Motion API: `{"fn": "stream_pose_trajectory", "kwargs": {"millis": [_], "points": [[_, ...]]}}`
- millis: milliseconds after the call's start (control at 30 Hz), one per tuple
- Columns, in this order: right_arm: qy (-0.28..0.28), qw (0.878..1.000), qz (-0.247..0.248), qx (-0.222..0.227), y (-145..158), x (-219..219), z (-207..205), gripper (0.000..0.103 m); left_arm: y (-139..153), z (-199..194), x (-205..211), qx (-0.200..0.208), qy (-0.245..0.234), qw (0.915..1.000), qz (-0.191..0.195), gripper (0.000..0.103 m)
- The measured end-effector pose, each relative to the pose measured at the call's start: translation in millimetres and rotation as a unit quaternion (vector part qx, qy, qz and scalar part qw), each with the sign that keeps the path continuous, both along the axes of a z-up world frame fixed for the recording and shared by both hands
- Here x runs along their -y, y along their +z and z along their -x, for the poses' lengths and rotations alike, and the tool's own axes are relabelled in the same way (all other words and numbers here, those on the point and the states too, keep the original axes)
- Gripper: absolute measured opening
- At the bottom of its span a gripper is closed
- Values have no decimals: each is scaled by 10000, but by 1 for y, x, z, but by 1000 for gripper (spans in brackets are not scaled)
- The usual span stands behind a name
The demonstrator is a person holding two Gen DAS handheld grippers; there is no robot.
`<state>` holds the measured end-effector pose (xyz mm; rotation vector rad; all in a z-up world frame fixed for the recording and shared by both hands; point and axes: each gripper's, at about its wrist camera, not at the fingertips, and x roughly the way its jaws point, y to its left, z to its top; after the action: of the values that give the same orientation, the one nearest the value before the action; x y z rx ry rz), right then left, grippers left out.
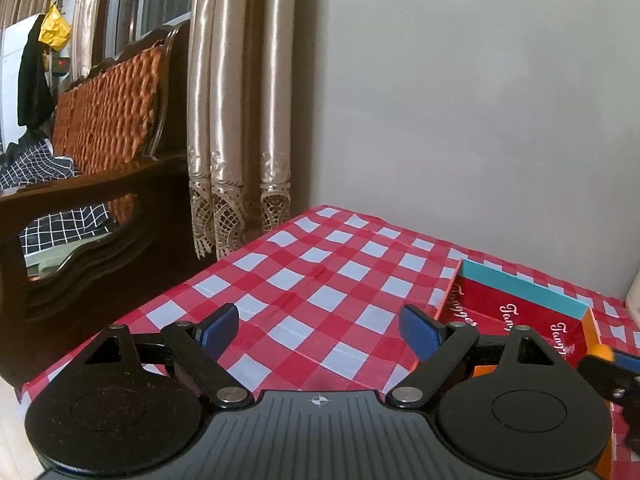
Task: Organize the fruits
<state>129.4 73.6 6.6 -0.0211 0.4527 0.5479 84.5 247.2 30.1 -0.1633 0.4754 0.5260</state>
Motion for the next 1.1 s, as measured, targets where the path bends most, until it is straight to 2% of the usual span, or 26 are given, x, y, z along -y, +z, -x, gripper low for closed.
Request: {"fn": "stream_pose_trajectory", "kwargs": {"millis": [67,100,167,233,433,600,800,900,933,967,1000,1100], "points": [[132,9999,49,-77,-2,-13,-1,33,0,1,-1,-2,-10,10000,20,87],[180,9997,69,-135,-3,-18,-1,33,0,1,0,8,-20,10000,25,87],[215,9996,-3,-169,-4,-19,3,42,1,1,1,17,-47,10000,28,87],[183,9997,-89,-133,-2,-13,6,44,1,1,3,27,-88,10000,33,87],[-137,9999,-92,-35,-3,21,10,44,5,0,12,71,-194,9998,57,87],[-550,9984,-98,33,-7,66,20,44,7,1,25,108,-284,9995,99,87],[-973,9952,-23,52,-6,116,42,44,14,6,55,162,-491,9986,90,87],[-1063,9943,60,116,0,133,58,44,21,19,78,200,-749,9966,261,87],[-1085,9940,73,144,3,139,64,44,23,28,87,232,-842,9959,239,88],[-1109,9936,84,176,6,145,72,44,24,38,96,225,-927,9953,161,100],[-1138,9933,84,194,9,150,78,44,25,47,104,211,-961,9951,86,103],[-1214,9924,29,221,15,164,99,44,26,77,126,95,-1144,9933,-110,103]]}}
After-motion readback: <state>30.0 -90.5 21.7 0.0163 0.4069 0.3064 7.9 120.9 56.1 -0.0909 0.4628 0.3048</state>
